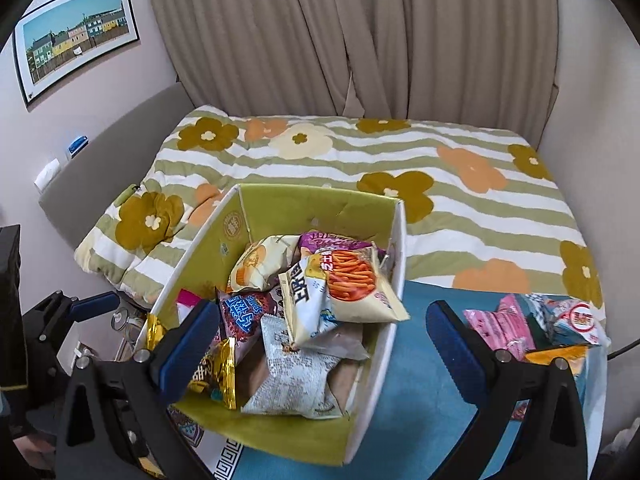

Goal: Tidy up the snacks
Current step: 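Move both tools back toward the remaining bags on the cloth, then grasp the pink striped bag with the left tool while the right tool grasps the yellow bag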

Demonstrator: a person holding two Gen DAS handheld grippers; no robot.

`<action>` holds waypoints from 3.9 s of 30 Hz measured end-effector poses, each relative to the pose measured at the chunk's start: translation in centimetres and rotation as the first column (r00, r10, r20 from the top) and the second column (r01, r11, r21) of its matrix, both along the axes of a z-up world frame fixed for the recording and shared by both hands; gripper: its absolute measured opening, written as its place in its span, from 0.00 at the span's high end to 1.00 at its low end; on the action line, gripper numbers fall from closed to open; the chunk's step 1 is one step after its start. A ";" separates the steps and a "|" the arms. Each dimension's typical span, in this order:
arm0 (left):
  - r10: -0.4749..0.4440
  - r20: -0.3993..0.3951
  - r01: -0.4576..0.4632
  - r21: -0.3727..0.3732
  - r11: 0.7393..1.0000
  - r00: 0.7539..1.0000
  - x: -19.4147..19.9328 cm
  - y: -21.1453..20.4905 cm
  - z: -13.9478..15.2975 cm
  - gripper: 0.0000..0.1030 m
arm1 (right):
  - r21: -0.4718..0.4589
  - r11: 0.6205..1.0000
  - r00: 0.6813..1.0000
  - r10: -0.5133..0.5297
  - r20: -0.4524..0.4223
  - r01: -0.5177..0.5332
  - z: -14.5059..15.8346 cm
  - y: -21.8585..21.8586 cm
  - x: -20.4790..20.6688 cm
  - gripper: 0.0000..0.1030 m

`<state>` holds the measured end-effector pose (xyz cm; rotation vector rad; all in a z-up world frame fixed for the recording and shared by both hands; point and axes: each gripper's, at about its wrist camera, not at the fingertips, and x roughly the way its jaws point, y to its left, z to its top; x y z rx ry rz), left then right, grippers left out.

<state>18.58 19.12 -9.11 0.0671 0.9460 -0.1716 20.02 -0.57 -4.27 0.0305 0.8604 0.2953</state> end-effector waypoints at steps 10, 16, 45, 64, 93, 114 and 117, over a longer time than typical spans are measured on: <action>-0.074 0.063 0.077 -0.054 0.996 0.995 -1.9 -4.2 2.7 0.01 | -0.028 0.992 0.991 -0.117 0.062 0.119 2.6 -5.9 -4.6 0.00; -0.141 0.060 0.145 -0.086 0.986 0.988 -1.2 -10.2 3.0 0.01 | -0.053 0.974 0.974 -0.214 0.069 0.218 2.7 -12.0 -6.9 0.00; -0.239 -0.231 0.248 0.010 0.969 0.943 14.3 -34.3 -9.7 0.01 | 0.030 0.988 0.964 -0.140 -0.227 0.151 -12.2 -31.0 -1.4 0.00; -0.331 -0.371 0.377 0.058 0.924 0.868 17.0 -37.0 -16.2 0.01 | 0.125 0.991 0.955 -0.014 -0.298 0.053 -18.8 -30.4 2.0 0.30; -0.461 -0.430 0.588 0.230 0.775 0.776 10.6 -38.3 -17.7 0.01 | 0.120 0.986 0.952 -0.078 -0.295 0.118 -18.0 -32.3 -1.4 0.35; -0.427 -0.302 0.494 0.201 0.846 0.853 9.7 -38.2 -15.5 0.68 | 0.136 0.984 0.964 -0.073 -0.257 0.111 -17.9 -32.7 -2.0 0.35; -0.418 -0.293 0.477 0.170 0.862 0.860 9.5 -37.7 -14.8 0.68 | 0.134 0.985 0.966 -0.075 -0.247 0.111 -17.8 -32.8 -2.2 0.35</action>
